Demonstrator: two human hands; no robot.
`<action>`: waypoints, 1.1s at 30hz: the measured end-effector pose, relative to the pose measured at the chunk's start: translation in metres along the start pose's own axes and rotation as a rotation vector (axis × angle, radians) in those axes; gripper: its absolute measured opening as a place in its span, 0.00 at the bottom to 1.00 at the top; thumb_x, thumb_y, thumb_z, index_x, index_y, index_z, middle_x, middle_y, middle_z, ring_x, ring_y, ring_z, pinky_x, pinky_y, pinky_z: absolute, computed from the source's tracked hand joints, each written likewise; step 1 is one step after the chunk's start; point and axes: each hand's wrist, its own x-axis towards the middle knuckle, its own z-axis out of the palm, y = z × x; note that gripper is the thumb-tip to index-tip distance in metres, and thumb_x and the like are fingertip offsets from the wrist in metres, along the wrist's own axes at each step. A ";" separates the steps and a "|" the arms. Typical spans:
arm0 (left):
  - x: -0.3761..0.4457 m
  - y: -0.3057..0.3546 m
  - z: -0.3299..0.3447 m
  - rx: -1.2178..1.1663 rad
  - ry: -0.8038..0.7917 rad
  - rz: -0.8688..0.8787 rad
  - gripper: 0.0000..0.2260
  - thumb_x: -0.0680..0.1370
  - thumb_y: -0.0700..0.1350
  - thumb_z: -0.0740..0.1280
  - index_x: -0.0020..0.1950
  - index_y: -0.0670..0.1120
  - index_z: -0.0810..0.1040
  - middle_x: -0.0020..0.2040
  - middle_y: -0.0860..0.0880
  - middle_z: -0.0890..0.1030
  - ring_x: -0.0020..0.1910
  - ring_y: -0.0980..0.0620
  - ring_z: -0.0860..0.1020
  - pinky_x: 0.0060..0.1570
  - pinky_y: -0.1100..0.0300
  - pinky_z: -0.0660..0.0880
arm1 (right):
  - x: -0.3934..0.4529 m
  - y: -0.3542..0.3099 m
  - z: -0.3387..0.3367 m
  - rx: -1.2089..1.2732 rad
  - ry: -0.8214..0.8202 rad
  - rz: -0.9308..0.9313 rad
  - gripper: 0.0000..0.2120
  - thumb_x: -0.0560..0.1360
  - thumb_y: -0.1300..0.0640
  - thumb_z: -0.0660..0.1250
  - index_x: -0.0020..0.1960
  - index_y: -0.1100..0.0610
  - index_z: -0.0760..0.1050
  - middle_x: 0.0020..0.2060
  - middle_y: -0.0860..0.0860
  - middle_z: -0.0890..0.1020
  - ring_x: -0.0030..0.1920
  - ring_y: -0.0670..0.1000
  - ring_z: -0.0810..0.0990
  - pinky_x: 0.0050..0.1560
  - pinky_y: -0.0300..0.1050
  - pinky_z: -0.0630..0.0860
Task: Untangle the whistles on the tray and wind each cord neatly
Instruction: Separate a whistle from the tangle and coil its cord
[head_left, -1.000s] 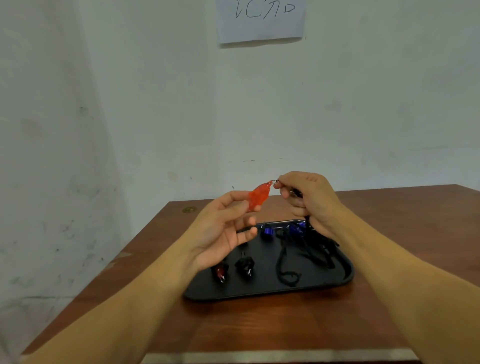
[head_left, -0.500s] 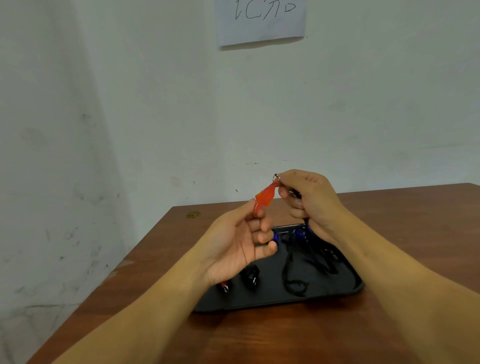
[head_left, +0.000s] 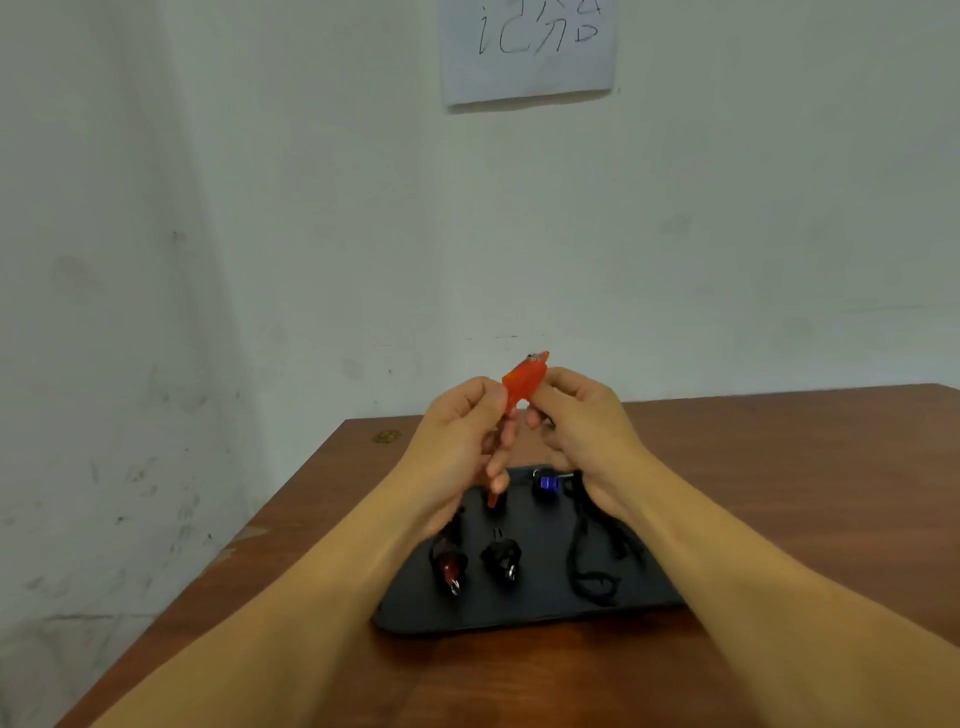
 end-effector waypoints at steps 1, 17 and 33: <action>0.004 -0.003 -0.005 0.192 0.047 0.053 0.14 0.85 0.46 0.58 0.41 0.43 0.72 0.32 0.47 0.73 0.24 0.50 0.66 0.25 0.57 0.69 | 0.001 0.003 0.001 -0.139 0.044 -0.039 0.10 0.79 0.47 0.68 0.44 0.53 0.82 0.28 0.45 0.77 0.24 0.44 0.67 0.27 0.38 0.64; 0.007 -0.059 -0.001 0.122 0.156 -0.296 0.14 0.85 0.48 0.59 0.42 0.43 0.74 0.30 0.47 0.73 0.24 0.51 0.69 0.25 0.60 0.68 | -0.016 0.007 -0.003 -1.588 -0.531 -0.368 0.11 0.82 0.51 0.56 0.54 0.53 0.75 0.45 0.52 0.80 0.39 0.54 0.77 0.43 0.51 0.77; -0.020 -0.059 -0.010 0.573 -0.225 0.322 0.09 0.83 0.50 0.59 0.46 0.48 0.73 0.35 0.46 0.75 0.30 0.46 0.72 0.34 0.46 0.70 | 0.016 0.008 -0.043 -0.669 -0.489 -0.092 0.17 0.80 0.47 0.66 0.44 0.61 0.80 0.35 0.52 0.78 0.34 0.52 0.74 0.36 0.43 0.69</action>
